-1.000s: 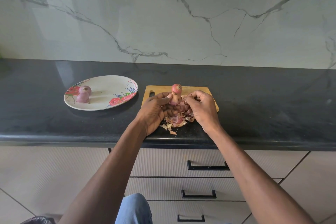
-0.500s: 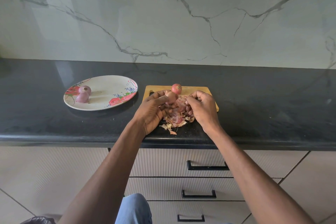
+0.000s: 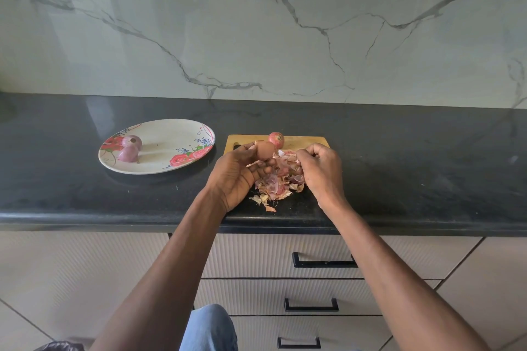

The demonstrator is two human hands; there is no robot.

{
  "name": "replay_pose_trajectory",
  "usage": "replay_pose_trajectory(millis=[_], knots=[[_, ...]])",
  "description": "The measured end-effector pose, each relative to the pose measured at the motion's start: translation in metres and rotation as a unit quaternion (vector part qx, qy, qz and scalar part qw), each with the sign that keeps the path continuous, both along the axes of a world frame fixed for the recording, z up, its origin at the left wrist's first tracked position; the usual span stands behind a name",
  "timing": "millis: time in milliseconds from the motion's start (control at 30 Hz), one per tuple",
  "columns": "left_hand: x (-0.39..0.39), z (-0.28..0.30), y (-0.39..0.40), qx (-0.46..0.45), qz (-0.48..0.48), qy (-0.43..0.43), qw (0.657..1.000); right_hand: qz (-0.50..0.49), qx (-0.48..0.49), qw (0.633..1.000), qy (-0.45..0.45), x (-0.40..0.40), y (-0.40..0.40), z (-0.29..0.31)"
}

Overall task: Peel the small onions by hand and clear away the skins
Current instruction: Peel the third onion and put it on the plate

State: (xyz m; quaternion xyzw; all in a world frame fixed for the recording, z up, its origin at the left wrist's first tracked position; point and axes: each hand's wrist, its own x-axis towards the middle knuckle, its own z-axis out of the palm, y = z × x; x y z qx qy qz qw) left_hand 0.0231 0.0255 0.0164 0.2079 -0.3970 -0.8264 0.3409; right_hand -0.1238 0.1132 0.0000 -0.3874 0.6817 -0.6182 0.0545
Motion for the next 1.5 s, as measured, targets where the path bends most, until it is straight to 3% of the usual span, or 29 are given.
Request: replay_pose_trajectory(millis=[267, 400, 500, 1033, 1333, 1500], knots=[[-0.0004, 0.0002, 0.0017, -0.018, 0.005, -0.029, 0.999, 0.001, 0.011, 1.0, 0.02, -0.0025, -0.0021, -0.001], [-0.0007, -0.0005, 0.0015, -0.029, -0.005, -0.024, 0.999, 0.068, -0.013, 0.997, 0.02, -0.0007, 0.0006, 0.0016], [-0.0007, -0.001, 0.002, -0.039, -0.022, -0.012, 0.999, 0.109, 0.031, 0.992, 0.054, -0.0022, -0.0026, -0.0009], [-0.0033, -0.002, 0.0022, -0.028, -0.011, 0.005, 1.0, 0.102, 0.03, 0.992, 0.075, 0.0012, -0.0035, -0.0013], [-0.0045, -0.0015, 0.0045, -0.036, -0.01, 0.01, 0.999, 0.168, 0.019, 0.985, 0.038, -0.0003, -0.0028, -0.0021], [-0.0036, -0.0025, -0.0015, -0.01, 0.035, 0.023, 0.999, 0.13, -0.02, 0.991, -0.041, -0.0024, 0.0006, -0.0006]])
